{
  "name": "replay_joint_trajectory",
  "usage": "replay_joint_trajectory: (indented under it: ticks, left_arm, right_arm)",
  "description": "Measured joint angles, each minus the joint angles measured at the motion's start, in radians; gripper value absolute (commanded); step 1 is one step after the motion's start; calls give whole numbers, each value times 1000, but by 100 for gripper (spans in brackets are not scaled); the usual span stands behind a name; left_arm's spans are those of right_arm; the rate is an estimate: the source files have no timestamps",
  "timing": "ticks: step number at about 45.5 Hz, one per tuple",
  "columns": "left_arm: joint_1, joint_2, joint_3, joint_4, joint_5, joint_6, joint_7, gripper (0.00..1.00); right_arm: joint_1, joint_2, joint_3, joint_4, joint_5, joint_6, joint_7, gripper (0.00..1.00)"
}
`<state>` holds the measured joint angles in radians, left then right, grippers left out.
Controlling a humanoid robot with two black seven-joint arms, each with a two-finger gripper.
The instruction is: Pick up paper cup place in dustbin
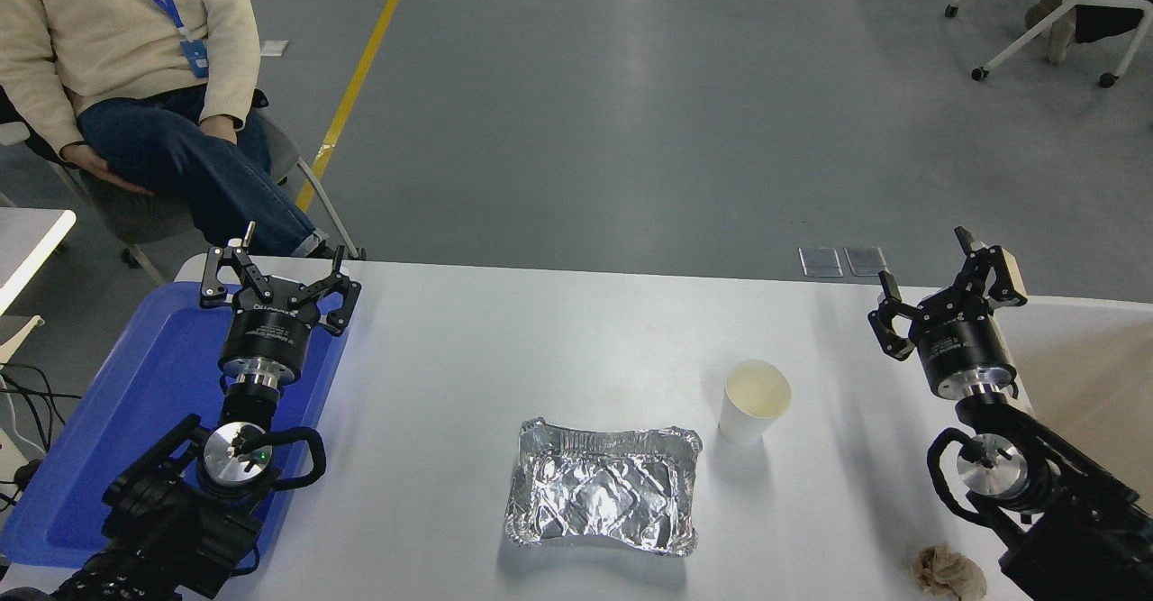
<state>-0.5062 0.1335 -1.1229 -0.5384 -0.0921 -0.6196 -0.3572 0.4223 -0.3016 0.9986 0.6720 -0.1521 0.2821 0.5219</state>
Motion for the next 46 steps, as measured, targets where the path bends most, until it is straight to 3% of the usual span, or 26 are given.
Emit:
replay_joint_trajectory:
  ticks: [46]
  left_arm:
    - [0, 0, 0, 0, 0, 0, 0, 100]
  right_arm:
    - [14, -2, -7, -5, -1, 0, -1, 100]
